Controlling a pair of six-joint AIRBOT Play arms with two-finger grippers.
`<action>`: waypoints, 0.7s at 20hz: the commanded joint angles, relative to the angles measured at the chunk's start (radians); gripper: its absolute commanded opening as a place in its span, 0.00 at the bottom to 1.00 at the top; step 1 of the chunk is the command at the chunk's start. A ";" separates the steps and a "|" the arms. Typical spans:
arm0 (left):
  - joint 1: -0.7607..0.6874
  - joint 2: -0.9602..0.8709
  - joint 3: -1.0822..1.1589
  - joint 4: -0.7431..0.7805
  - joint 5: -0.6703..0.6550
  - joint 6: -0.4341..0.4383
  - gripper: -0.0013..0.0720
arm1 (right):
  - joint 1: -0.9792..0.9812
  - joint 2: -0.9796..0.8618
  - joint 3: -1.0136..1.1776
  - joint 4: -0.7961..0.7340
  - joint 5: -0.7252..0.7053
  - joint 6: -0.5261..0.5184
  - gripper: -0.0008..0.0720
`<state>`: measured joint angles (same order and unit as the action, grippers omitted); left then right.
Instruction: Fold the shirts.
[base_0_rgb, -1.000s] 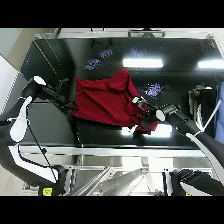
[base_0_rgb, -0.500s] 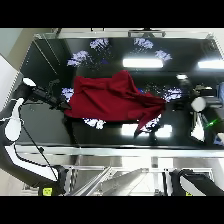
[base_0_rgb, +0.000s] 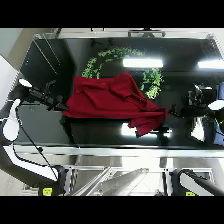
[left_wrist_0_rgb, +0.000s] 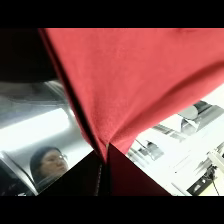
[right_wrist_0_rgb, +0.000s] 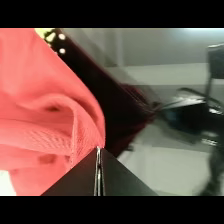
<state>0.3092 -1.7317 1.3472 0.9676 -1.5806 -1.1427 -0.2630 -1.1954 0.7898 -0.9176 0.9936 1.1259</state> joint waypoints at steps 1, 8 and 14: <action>0.001 0.000 0.000 -0.001 -0.018 0.002 0.06 | -0.010 -0.008 -0.005 0.071 0.018 -0.030 0.10; 0.001 0.000 0.000 -0.001 -0.015 0.018 0.06 | -0.007 -0.051 -0.005 0.056 0.008 -0.001 0.92; 0.001 0.000 0.000 0.000 -0.017 0.017 0.06 | 0.090 -0.225 -0.006 0.061 0.026 -0.003 0.59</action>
<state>0.3092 -1.7317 1.3472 0.9672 -1.5974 -1.1275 -0.2127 -1.3499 0.7830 -0.8581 1.0134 1.1252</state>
